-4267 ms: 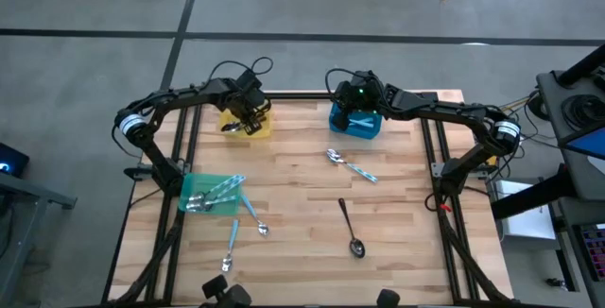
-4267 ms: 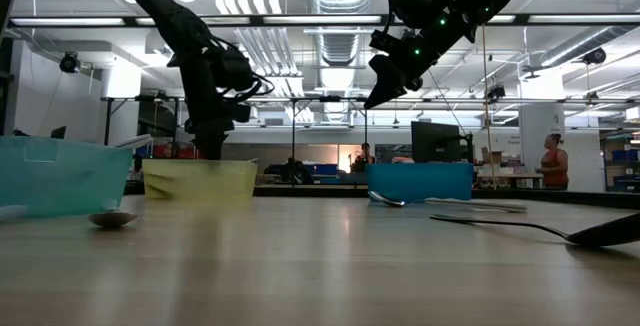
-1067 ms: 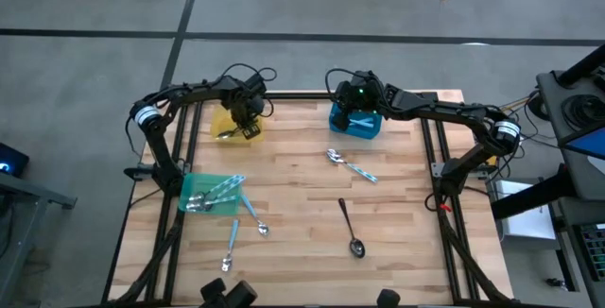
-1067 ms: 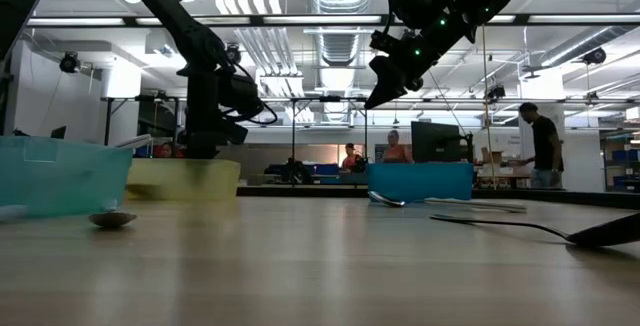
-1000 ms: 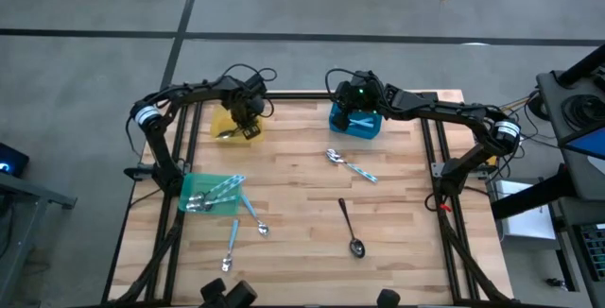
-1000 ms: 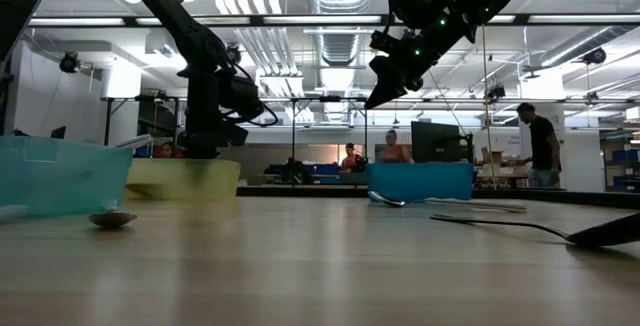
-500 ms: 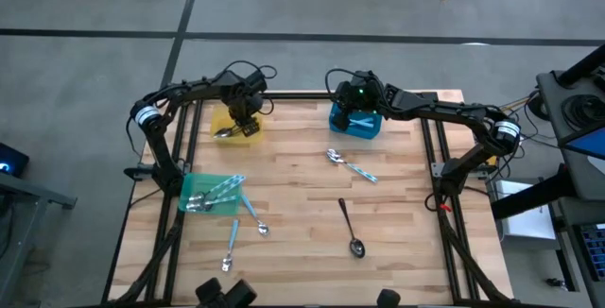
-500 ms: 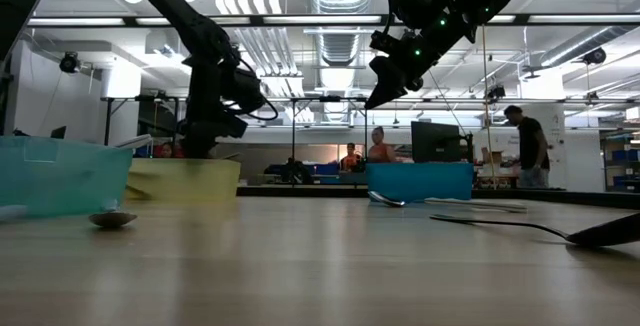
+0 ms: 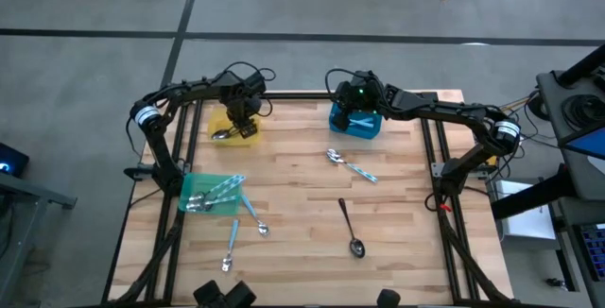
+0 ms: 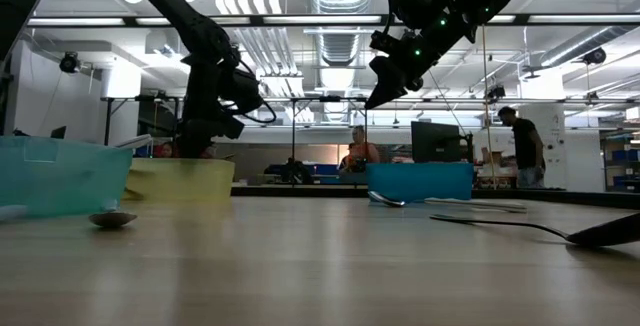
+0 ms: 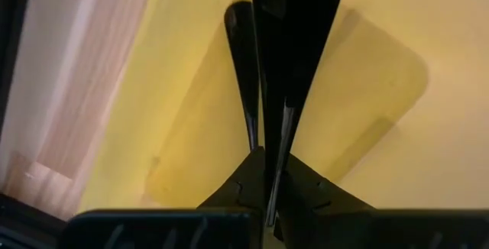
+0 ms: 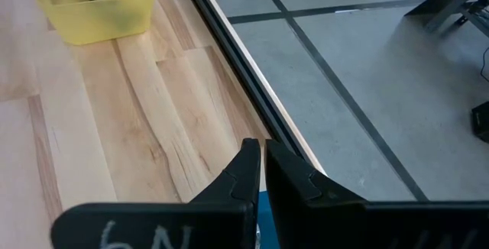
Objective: Sort silverware by color (type)
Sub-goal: Put the black spoon into the yellow bin
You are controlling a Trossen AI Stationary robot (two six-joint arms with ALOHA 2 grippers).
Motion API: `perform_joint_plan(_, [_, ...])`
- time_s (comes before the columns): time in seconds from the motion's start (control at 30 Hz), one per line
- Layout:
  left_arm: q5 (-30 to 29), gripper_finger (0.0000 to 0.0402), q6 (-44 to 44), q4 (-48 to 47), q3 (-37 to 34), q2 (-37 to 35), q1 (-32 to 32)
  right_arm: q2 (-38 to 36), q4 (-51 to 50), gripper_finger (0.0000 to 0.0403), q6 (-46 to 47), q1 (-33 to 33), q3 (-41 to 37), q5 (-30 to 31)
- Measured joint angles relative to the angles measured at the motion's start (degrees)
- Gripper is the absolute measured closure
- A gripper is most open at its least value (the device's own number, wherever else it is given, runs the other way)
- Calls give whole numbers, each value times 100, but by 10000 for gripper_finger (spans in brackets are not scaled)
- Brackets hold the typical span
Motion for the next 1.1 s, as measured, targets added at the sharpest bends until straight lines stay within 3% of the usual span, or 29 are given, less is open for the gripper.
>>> perform_joint_plan(0.33, [-2, 400, -8, -727, 359, -7, -1, 0, 0, 390, 0, -2, 0, 0])
perform_joint_plan(1.1, [-2, 385, -164, -701, 357, -7, -2, 0, -3, 390, 0, -2, -1, 0])
